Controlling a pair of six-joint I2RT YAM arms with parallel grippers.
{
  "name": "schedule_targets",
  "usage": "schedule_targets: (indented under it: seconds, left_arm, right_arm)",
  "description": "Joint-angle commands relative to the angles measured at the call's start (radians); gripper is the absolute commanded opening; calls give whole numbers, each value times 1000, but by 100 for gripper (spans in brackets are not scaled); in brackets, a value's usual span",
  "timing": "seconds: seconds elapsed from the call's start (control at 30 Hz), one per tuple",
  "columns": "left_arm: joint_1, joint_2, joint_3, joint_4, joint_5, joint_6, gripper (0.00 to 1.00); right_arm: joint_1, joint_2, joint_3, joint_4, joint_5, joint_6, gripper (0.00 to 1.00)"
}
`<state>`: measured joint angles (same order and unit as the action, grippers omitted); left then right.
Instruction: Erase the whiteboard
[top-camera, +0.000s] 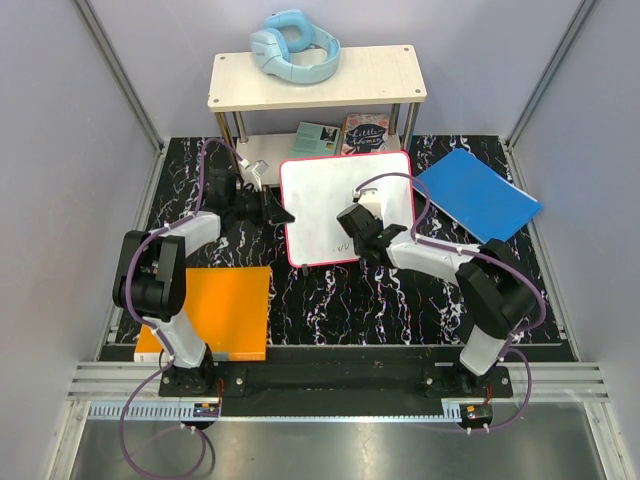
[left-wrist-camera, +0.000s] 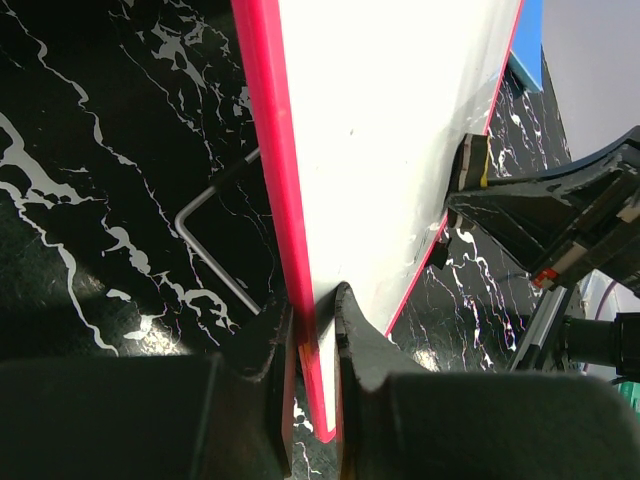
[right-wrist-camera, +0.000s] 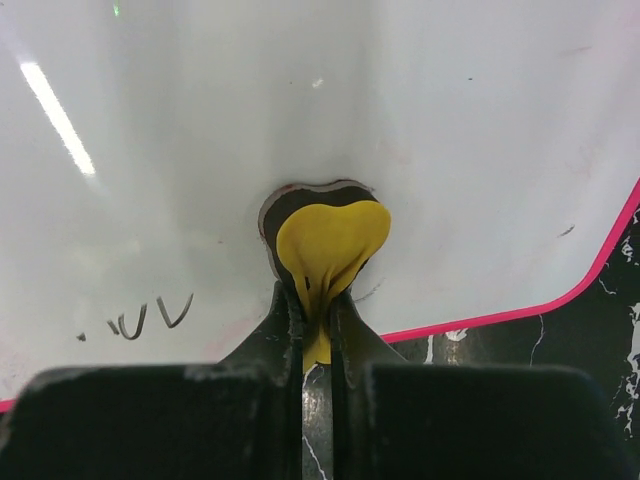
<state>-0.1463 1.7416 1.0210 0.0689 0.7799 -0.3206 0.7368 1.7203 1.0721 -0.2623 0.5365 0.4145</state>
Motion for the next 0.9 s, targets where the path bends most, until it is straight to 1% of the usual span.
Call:
schedule_targets:
  seconds: [0.0,0.33,0.5,0.73,0.87]
  left_arm:
    - [4,-2,17,-12,-136,114,0]
    - [1,1,17,-12,-139,115,0]
    - [-1,-1,19,-12,-139,115,0]
    - [-1,-1,21,-12,-140,115,0]
    - [-2,-1,21,-12,-139,115,0]
  right_arm:
    - [-5,35,31,43,124,-20,0]
    - [-5,36,-14,38,214,1,0]
    - [-5,39,-15,37,183,-11,0]
    - [1,41,-27,64,91,-5,0]
    - [22,59,-20,75,77,0,0]
